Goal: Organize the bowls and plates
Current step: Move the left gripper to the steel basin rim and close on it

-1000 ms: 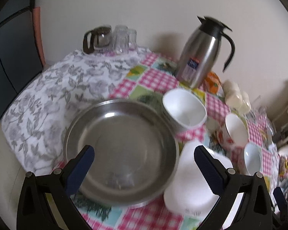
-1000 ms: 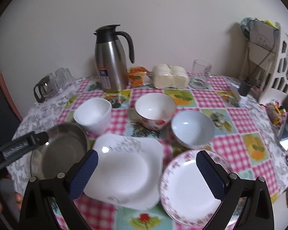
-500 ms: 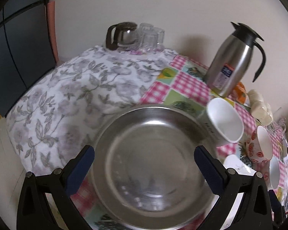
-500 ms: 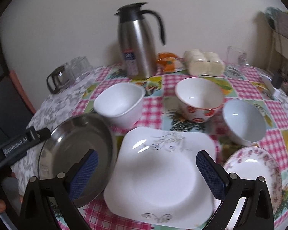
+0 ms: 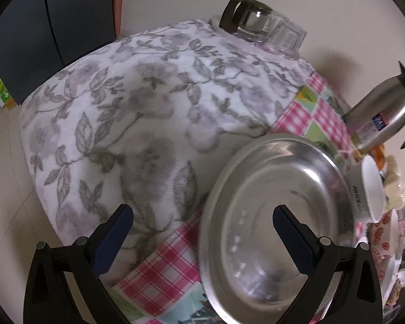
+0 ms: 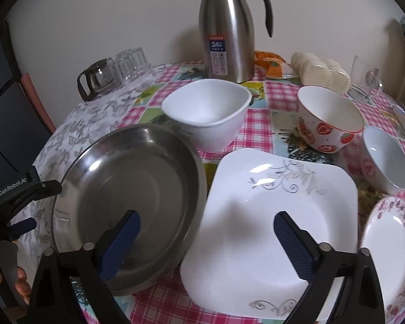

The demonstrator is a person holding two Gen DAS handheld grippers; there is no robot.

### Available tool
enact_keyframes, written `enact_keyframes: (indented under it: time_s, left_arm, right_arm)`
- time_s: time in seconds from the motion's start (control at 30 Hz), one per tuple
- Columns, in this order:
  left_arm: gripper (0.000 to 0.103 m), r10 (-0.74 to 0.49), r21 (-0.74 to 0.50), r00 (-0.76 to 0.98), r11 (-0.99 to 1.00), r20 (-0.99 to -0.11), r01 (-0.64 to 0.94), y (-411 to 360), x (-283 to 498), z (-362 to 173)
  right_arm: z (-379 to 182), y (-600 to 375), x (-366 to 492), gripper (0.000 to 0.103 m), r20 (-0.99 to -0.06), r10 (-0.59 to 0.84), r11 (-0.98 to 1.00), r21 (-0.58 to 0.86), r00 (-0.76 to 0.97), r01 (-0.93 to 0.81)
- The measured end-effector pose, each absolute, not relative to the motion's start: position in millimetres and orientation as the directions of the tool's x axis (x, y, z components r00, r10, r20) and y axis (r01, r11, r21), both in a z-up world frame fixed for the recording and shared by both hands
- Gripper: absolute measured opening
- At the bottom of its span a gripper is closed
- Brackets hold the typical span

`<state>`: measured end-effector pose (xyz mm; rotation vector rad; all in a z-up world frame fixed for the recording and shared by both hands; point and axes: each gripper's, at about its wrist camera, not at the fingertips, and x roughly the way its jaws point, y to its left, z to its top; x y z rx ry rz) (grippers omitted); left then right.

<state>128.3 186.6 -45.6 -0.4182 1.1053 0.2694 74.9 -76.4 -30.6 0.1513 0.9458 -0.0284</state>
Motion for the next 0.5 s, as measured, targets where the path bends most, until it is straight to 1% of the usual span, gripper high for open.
enact_keyframes:
  time_s: [0.07,0.13,0.2,0.27,0.33,0.4,0.43,0.47,0.5]
  left_arm:
    - [0.095,-0.019,-0.206,0.410,0.886,-0.912,-0.416,187,131,-54]
    - [0.078,-0.021,-0.197,0.389,0.886,-0.921,-0.419,186,132,-60]
    - [0.074,-0.018,-0.185,0.372,0.888,-0.928,-0.421,186,135,-65]
    - [0.067,-0.041,-0.209,0.372,0.881,-0.927,-0.424,188,137,-70]
    - [0.058,-0.050,-0.219,0.375,0.879,-0.926,-0.423,187,138,-72]
    - [0.051,-0.054,-0.224,0.380,0.879,-0.923,-0.420,187,139,-73]
    - [0.045,-0.048,-0.222,0.385,0.878,-0.922,-0.423,187,139,-74]
    - [0.042,-0.036,-0.213,0.385,0.879,-0.922,-0.426,187,139,-74]
    - [0.038,-0.041,-0.220,0.393,0.879,-0.919,-0.423,187,139,-74]
  right_arm:
    - [-34,-72,77,0.088,-0.810,0.049,0.990,0.117,0.585,0.079]
    - [-37,-69,80,0.085,-0.810,0.054,0.990,0.120,0.583,0.075]
    - [-39,-66,81,0.081,-0.812,0.057,0.990,0.121,0.581,0.071]
    - [-41,-64,82,0.078,-0.815,0.060,0.991,0.120,0.576,0.066]
    - [-42,-62,83,0.074,-0.817,0.062,0.991,0.119,0.573,0.063]
    - [-43,-60,84,0.070,-0.819,0.063,0.991,0.117,0.570,0.058]
    - [-44,-60,84,0.069,-0.820,0.063,0.992,0.116,0.568,0.058]
    - [-45,-60,84,0.068,-0.821,0.062,0.991,0.117,0.567,0.060]
    - [-45,-60,84,0.065,-0.821,0.063,0.991,0.119,0.567,0.061]
